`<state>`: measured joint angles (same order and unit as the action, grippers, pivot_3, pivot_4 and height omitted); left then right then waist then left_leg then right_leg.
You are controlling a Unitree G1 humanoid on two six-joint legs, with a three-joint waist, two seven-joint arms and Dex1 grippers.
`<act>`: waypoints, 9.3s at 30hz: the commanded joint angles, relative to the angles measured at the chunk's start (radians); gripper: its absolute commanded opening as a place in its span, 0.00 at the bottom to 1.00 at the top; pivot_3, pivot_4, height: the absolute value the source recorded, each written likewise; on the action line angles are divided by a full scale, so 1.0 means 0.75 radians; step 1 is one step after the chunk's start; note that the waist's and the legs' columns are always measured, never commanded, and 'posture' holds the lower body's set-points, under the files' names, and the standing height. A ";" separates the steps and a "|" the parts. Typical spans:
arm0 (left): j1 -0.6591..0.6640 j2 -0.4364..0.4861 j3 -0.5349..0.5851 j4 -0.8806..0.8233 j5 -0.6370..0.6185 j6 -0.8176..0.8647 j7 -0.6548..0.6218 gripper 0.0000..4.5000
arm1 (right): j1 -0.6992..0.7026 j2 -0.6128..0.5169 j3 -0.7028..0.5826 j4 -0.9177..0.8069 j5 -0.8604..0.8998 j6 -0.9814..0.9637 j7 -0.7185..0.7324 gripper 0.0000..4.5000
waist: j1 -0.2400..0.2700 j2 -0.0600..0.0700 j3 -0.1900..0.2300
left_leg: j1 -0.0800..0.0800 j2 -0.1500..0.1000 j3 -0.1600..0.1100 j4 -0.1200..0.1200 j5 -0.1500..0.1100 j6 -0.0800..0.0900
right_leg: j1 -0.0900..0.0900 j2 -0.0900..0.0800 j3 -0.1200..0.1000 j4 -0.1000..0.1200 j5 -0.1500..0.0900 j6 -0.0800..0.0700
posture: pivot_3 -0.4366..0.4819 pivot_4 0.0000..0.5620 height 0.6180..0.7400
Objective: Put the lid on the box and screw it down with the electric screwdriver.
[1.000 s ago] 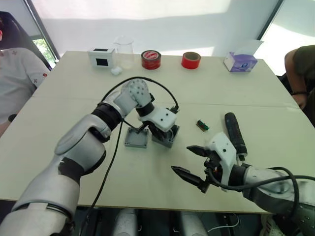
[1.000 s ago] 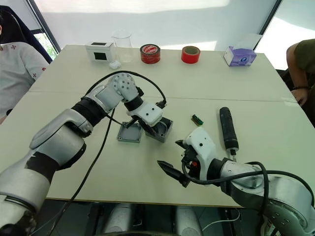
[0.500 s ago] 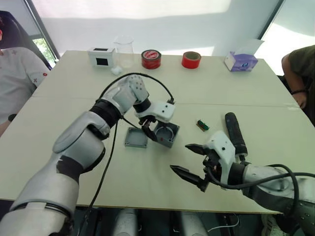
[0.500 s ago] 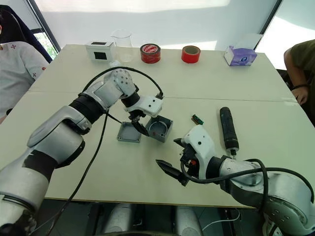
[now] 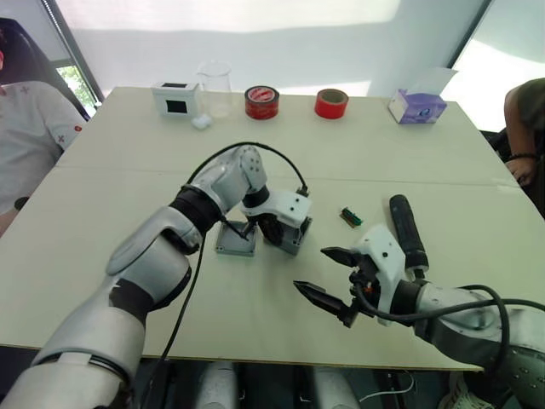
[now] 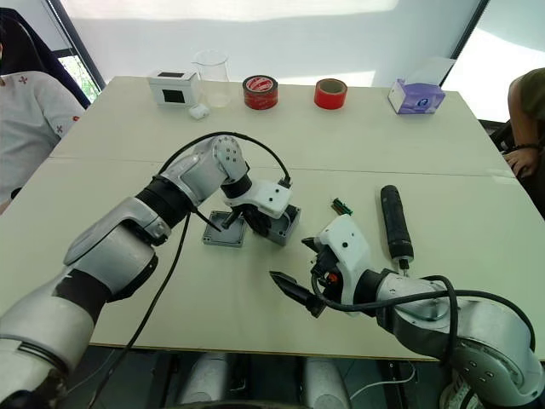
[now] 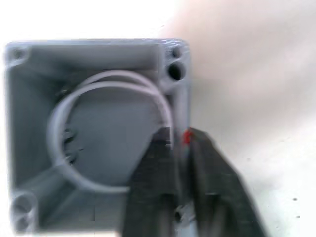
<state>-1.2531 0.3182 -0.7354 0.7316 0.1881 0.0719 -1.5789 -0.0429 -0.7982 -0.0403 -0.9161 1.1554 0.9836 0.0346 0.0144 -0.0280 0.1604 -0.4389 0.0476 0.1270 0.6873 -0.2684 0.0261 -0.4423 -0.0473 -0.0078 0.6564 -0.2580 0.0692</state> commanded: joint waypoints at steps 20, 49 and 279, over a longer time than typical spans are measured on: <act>-0.146 0.070 -0.242 0.204 -0.266 -0.794 -0.047 0.01 | 0.264 0.024 -0.024 -0.024 -0.269 -0.160 0.228 1.00 | -0.002 0.000 0.000 | -0.005 0.001 -0.001 0.012 -0.005 0.008 | -0.001 0.001 0.000 0.001 0.001 0.002 | 0.48 0.27 0.79; 0.008 0.482 0.471 -0.525 -0.484 1.742 0.752 0.54 | -0.498 -0.127 0.177 0.107 -0.280 -0.122 0.524 1.00 | -0.033 0.000 0.002 | -0.005 0.000 -0.006 0.015 -0.006 0.011 | -0.004 0.001 -0.001 0.015 -0.003 0.013 | 0.48 0.27 0.79; 0.850 0.316 0.468 -1.085 -0.555 0.859 0.765 0.00 | 0.131 0.285 0.372 0.495 -2.679 -1.479 0.562 0.73 | -0.030 0.001 -0.006 | 0.018 -0.021 -0.004 0.013 -0.002 0.001 | 0.025 -0.024 -0.008 0.010 -0.007 0.026 | 0.48 0.27 0.79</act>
<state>-0.6433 0.5508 -0.3453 -0.1027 -0.2509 0.6841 -1.0095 0.0617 -0.5772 0.2622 -0.5146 -0.8830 -0.1020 0.4611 -0.0083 -0.0272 0.1562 -0.4251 0.0321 0.1240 0.6968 -0.2697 0.0268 -0.4237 -0.0657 -0.0140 0.6642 -0.2635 0.0885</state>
